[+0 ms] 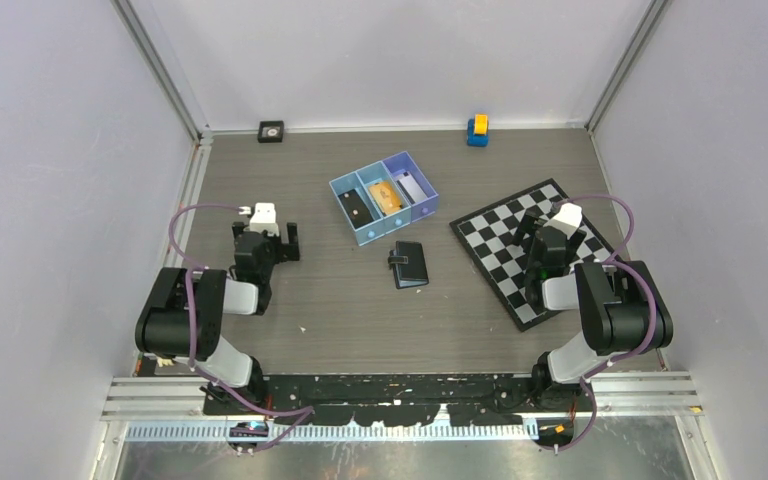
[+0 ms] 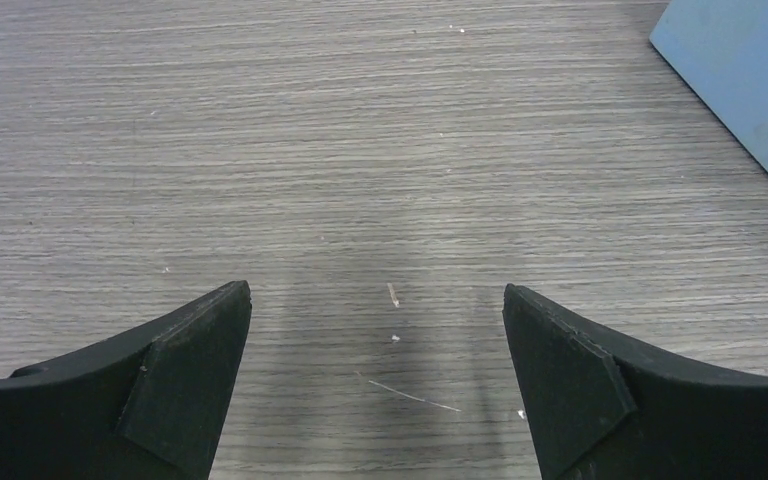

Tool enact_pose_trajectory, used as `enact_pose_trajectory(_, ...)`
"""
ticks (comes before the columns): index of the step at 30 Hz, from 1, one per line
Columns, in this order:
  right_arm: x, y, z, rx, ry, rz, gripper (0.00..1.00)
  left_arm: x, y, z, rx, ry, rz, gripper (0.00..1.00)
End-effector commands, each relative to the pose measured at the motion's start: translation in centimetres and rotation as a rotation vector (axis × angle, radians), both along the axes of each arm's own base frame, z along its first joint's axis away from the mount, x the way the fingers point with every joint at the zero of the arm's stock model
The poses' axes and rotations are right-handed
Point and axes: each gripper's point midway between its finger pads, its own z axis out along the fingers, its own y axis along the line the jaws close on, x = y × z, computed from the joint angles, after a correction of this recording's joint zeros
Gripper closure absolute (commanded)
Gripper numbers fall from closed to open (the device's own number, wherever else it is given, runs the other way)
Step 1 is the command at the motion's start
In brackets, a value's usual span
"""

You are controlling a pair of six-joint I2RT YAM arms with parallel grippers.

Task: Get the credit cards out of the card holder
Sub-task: Reset both arms

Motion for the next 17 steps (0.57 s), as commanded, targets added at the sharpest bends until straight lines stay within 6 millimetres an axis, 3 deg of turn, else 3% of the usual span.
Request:
enact_pose_trajectory(1, 0.99, -0.02, 1.89, 0.010, -0.083, -0.011, 0.04, 1.33, -0.07, 1.92, 0.014, -0.058, -0.020, 0.00)
enact_pose_trajectory(17, 0.99, -0.03, 1.94, 0.011, -0.085, -0.012, 0.04, 1.31, 0.01, 1.90, 0.014, -0.057, -0.014, 0.00)
